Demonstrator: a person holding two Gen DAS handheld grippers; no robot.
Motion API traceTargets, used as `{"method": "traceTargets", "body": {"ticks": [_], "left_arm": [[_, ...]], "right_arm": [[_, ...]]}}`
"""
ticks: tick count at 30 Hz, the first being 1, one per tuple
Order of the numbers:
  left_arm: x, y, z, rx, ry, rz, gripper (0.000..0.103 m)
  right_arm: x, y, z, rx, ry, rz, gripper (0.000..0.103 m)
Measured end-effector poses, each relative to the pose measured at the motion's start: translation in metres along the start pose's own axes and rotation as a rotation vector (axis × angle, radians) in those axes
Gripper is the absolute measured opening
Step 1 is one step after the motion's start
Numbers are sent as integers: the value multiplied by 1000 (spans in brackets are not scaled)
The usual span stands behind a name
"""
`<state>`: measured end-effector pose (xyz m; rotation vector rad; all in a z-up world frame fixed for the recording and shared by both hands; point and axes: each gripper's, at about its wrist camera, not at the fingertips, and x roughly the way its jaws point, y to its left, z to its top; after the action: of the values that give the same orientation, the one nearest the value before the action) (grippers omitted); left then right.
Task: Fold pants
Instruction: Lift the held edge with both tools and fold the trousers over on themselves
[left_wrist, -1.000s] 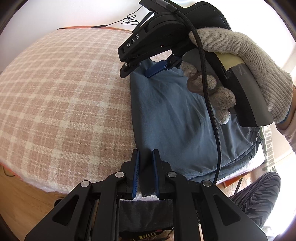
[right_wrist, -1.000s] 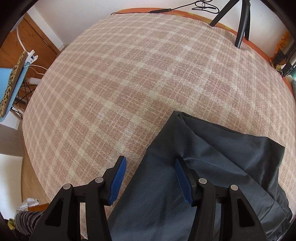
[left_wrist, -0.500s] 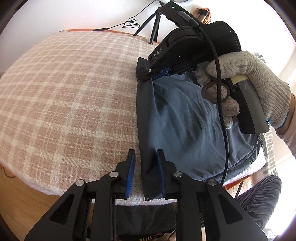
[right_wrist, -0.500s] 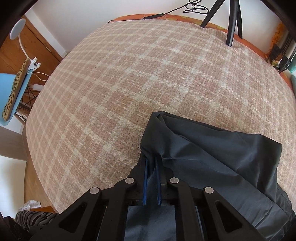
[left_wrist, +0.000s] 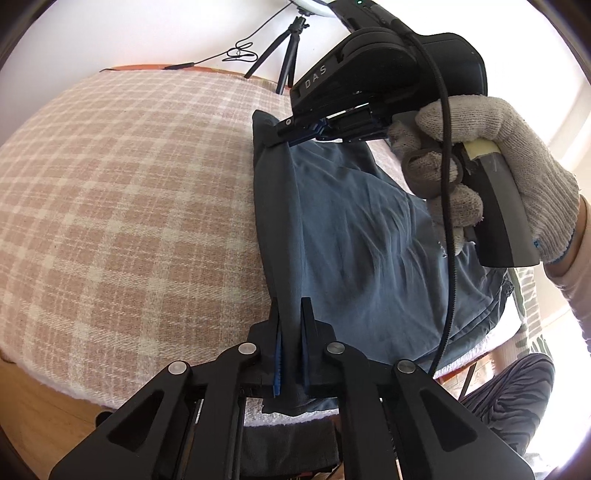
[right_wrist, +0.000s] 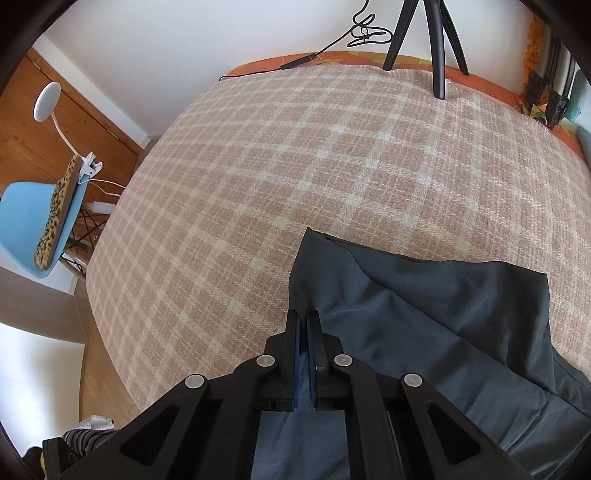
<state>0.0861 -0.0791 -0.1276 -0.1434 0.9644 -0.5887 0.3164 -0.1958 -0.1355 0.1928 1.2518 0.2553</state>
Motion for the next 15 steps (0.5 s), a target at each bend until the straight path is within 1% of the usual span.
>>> {"method": "traceTargets", "body": {"ticks": [1,2,3,4,6,9,10,13,14,15], "left_arm": [[-2,-4,-1,21,-11,3,5],[-4,-7,-1,39,-22,6,5],[-6,-9,-1,51,-30,8,5],[-8,-10,-1,60,-34,9,5],[-6,-11,2,67,-32,6,5],[-6,-10,2,65,-32,5,5],[-6,-11,2,65,-34,3,5],[-8,-14,1,74,-39,3,5],[-8,-15,1,77,-40,1,5],[-9,-15,1,79,-41,1,5]], "right_arm": [[4,4,2,-4,13,-13,11],[5,5,4,-5,21,-31,28],[8,8,6,-14,27,-46,36],[9,12,7,-26,36,-57,39],[13,19,10,-49,59,-78,39],[20,31,13,-77,89,-104,42],[23,34,14,-86,94,-120,44],[34,41,15,-118,115,-187,43],[38,43,14,-130,116,-207,31],[40,44,13,-147,115,-223,24]]}}
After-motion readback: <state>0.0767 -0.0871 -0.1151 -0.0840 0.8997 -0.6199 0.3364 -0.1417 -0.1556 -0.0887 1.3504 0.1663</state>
